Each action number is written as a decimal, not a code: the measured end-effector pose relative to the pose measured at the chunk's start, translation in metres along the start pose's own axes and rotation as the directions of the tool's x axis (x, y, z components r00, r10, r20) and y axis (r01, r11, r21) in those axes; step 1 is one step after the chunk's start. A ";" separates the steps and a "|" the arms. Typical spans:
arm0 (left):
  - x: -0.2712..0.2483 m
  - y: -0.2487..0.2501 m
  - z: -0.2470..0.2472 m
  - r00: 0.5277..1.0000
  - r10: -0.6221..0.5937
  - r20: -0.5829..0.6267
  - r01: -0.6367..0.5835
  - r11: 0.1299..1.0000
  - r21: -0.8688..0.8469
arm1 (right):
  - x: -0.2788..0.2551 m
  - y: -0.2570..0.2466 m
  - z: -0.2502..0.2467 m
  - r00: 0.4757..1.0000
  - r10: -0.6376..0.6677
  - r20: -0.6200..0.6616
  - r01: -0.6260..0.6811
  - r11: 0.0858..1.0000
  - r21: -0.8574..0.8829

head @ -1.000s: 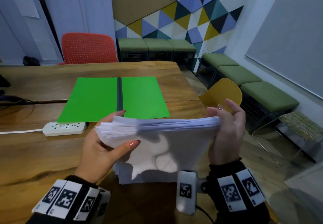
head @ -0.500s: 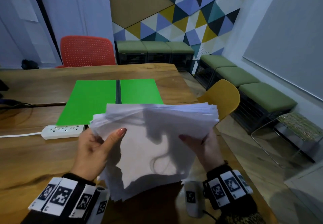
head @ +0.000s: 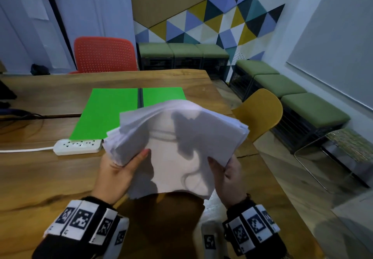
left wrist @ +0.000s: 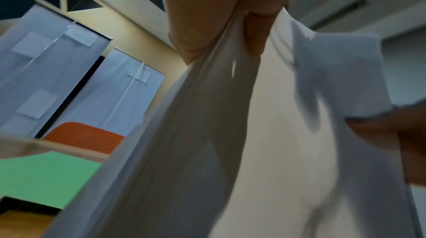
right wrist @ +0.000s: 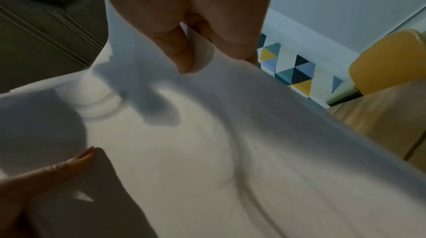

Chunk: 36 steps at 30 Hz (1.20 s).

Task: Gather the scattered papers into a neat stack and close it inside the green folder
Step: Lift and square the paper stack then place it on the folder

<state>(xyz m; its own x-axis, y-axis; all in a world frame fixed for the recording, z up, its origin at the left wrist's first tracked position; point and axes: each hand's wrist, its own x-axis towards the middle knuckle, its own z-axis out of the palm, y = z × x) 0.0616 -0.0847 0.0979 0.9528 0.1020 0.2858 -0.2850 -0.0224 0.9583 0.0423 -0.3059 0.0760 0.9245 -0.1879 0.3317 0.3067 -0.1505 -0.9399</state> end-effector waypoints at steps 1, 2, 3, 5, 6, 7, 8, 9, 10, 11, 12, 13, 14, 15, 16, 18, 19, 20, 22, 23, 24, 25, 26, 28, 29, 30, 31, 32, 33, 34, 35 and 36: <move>0.000 0.004 -0.001 1.000 0.008 0.025 -0.008 1.000 -0.001 | 0.000 -0.002 -0.001 1.000 -0.014 0.004 0.014 1.000 -0.003; -0.002 0.009 -0.003 0.997 0.018 0.070 -0.016 1.000 -0.018 | 0.000 -0.002 -0.003 1.000 -0.011 0.006 0.011 1.000 -0.011; -0.003 0.015 -0.004 0.996 0.030 0.086 -0.028 0.999 -0.029 | 0.000 -0.004 -0.006 1.000 0.005 -0.001 -0.005 1.000 -0.012; -0.004 0.022 -0.008 0.992 0.092 0.081 -0.092 0.996 -0.003 | 0.002 -0.009 -0.010 0.999 0.006 -0.034 -0.004 0.999 0.045; -0.003 0.022 -0.010 0.989 0.128 0.072 -0.129 0.992 0.013 | 0.004 -0.012 -0.011 0.999 0.001 -0.034 0.003 0.995 0.097; -0.002 0.024 -0.012 0.987 0.144 0.065 -0.145 0.989 0.009 | 0.007 -0.016 -0.013 1.000 -0.011 -0.024 0.014 0.990 0.141; -0.001 0.025 -0.012 0.986 0.156 0.066 -0.155 0.988 -0.013 | 0.009 -0.020 -0.014 0.999 -0.031 -0.012 0.032 0.984 0.173; 0.000 0.026 -0.013 0.984 0.162 0.072 -0.160 0.986 -0.037 | 0.012 -0.024 -0.014 0.999 -0.050 0.001 0.049 0.980 0.194; -0.001 0.027 -0.012 0.982 0.174 0.080 -0.170 0.984 -0.050 | 0.015 -0.028 -0.014 0.998 -0.060 0.010 0.056 0.976 0.212; -0.001 0.027 -0.013 0.980 0.184 0.077 -0.182 0.983 -0.030 | 0.017 -0.031 -0.014 0.998 -0.062 0.009 0.058 0.972 0.229; -0.002 0.029 -0.012 0.979 0.192 0.070 -0.192 0.981 -0.005 | 0.019 -0.033 -0.014 0.998 -0.058 -0.006 0.058 0.968 0.245; -0.003 0.029 -0.012 0.979 0.196 0.047 -0.197 0.980 0.015 | 0.019 -0.035 -0.014 0.998 -0.053 -0.023 0.057 0.966 0.252; -0.004 0.030 -0.012 0.978 0.208 0.032 -0.209 0.978 0.025 | 0.019 -0.036 -0.014 0.998 -0.051 -0.032 0.057 0.966 0.252; -0.005 0.030 -0.012 0.974 0.224 0.022 -0.225 0.973 0.058 | 0.018 -0.036 -0.014 0.999 -0.048 -0.025 0.053 0.968 0.244; -0.006 0.032 -0.010 0.968 0.246 0.045 -0.249 0.964 0.092 | 0.016 -0.037 -0.011 0.999 -0.041 -0.003 0.040 0.973 0.228; -0.006 0.033 -0.008 0.956 0.289 0.057 -0.294 0.950 0.110 | 0.013 -0.037 -0.006 0.999 -0.033 0.035 0.026 0.981 0.192; -0.006 0.032 -0.007 0.959 0.284 0.021 -0.284 0.955 0.081 | 0.011 -0.038 -0.004 0.998 -0.045 0.035 0.039 0.985 0.169; -0.005 0.032 -0.005 0.962 0.272 -0.017 -0.271 0.962 0.040 | 0.011 -0.040 -0.003 0.998 -0.067 0.020 0.064 0.989 0.132; -0.004 0.032 -0.004 0.950 0.307 -0.066 -0.303 0.951 0.063 | 0.010 -0.043 -0.002 0.991 -0.127 -0.031 0.129 0.991 0.043; -0.004 0.030 -0.006 0.928 0.365 -0.067 -0.355 0.926 0.130 | 0.009 -0.044 -0.001 0.987 -0.150 -0.065 0.151 0.988 0.019; -0.003 0.029 -0.006 0.898 0.437 -0.052 -0.418 0.883 0.212 | 0.009 -0.046 0.000 0.981 -0.170 -0.098 0.171 0.985 -0.002; -0.002 0.027 -0.008 0.861 0.507 -0.033 -0.473 0.823 0.313 | 0.009 -0.048 0.002 0.969 -0.212 -0.127 0.207 0.977 -0.050; -0.001 0.027 -0.009 0.826 0.564 -0.002 -0.515 0.757 0.403 | 0.009 -0.051 0.005 0.948 -0.280 -0.151 0.260 0.955 -0.139; -0.001 0.033 -0.010 0.801 0.595 0.056 -0.525 0.655 0.544 | 0.010 -0.052 0.008 0.871 -0.468 -0.147 0.394 0.846 -0.358; -0.002 0.037 -0.011 0.820 0.567 0.076 -0.492 0.633 0.598 | 0.011 -0.050 0.007 0.837 -0.537 -0.110 0.443 0.781 -0.439; -0.002 0.042 -0.010 0.844 0.527 0.093 -0.461 0.627 0.628 | 0.013 -0.049 0.006 0.830 -0.553 -0.069 0.455 0.744 -0.489; -0.002 0.047 -0.010 0.863 0.495 0.101 -0.436 0.628 0.645 | 0.013 -0.050 0.005 0.845 -0.534 -0.042 0.440 0.737 -0.513; -0.002 0.049 -0.011 0.877 0.469 0.107 -0.418 0.634 0.650 | 0.013 -0.051 0.003 0.863 -0.504 -0.032 0.416 0.745 -0.522; -0.002 0.051 -0.012 0.887 0.450 0.107 -0.405 0.644 0.649 | 0.012 -0.053 0.002 0.877 -0.480 -0.029 0.396 0.755 -0.522; -0.001 0.051 -0.015 0.895 0.434 0.102 -0.392 0.656 0.645 | 0.011 -0.055 0.001 0.885 -0.465 -0.029 0.382 0.760 -0.527; -0.001 0.050 -0.017 0.900 0.426 0.089 -0.378 0.665 0.644 | 0.010 -0.056 0.001 0.887 -0.461 -0.023 0.380 0.758 -0.530; -0.001 0.048 -0.019 0.901 0.428 0.075 -0.373 0.674 0.637 | 0.010 -0.057 0.001 0.886 -0.464 -0.014 0.387 0.755 -0.530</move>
<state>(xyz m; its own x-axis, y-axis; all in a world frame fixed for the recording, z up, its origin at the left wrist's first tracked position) 0.0445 -0.0672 0.1436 0.7442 0.0079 0.6680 -0.4813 -0.6871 0.5443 0.0338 -0.2977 0.1331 0.6737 -0.1102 0.7307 0.4687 -0.7008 -0.5378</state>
